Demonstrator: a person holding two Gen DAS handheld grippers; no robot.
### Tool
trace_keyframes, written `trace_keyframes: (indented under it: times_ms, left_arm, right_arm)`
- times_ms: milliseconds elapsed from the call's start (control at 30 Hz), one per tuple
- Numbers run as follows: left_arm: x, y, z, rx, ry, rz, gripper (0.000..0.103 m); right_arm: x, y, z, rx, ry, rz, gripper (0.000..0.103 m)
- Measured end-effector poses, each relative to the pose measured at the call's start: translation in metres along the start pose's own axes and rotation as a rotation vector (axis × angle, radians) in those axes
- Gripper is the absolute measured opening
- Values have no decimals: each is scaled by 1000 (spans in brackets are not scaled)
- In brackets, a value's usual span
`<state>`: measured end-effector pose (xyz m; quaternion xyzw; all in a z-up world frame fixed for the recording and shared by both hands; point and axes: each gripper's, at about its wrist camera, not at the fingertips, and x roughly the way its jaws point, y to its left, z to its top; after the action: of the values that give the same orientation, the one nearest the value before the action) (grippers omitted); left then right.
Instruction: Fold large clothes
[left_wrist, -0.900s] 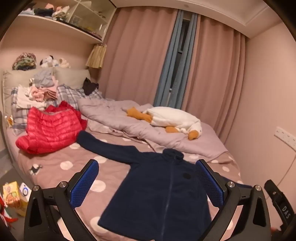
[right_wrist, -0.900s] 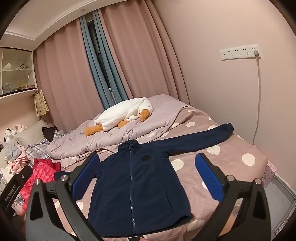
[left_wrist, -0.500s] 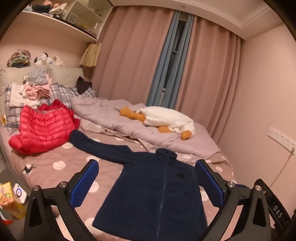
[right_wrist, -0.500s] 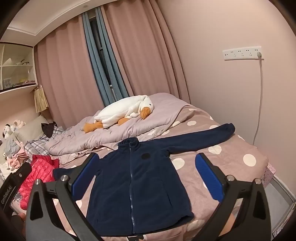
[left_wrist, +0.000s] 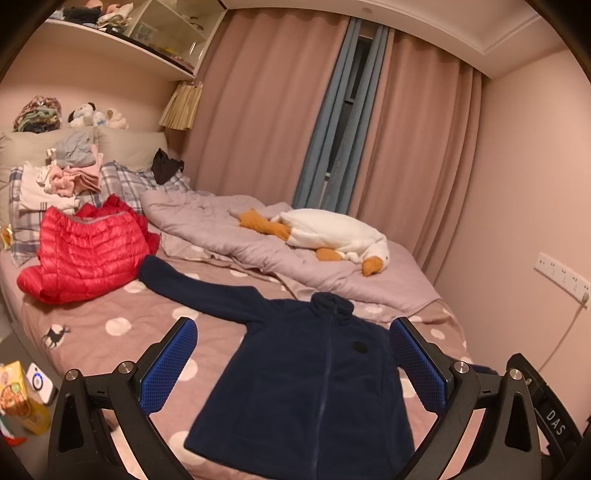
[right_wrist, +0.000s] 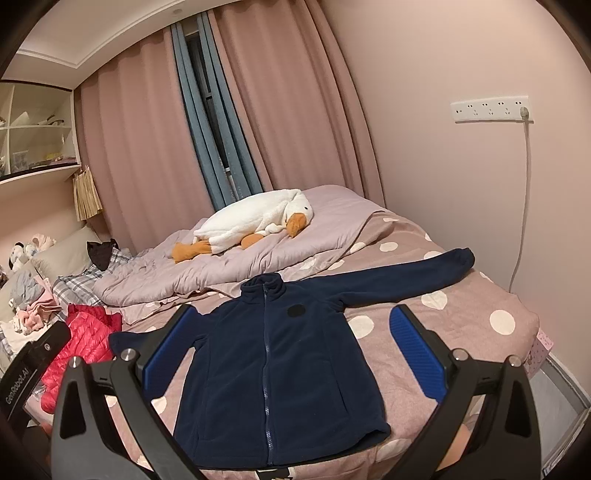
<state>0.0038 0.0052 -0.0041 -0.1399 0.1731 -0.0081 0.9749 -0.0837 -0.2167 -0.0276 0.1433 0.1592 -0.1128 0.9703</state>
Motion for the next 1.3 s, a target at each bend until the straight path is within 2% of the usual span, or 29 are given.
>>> trace_keyframes:
  times_ms: [467, 1000, 1300]
  left_arm:
    - [-5, 9, -8, 1, -3, -19, 103]
    - [7, 2, -8, 13, 58, -6, 103]
    - [6, -1, -9, 24, 63, 3, 103]
  right_arm:
    - [4, 2, -2, -12, 10, 10, 103]
    - [9, 6, -5, -38, 34, -8, 103]
    - [13, 3, -4, -27, 41, -19, 103]
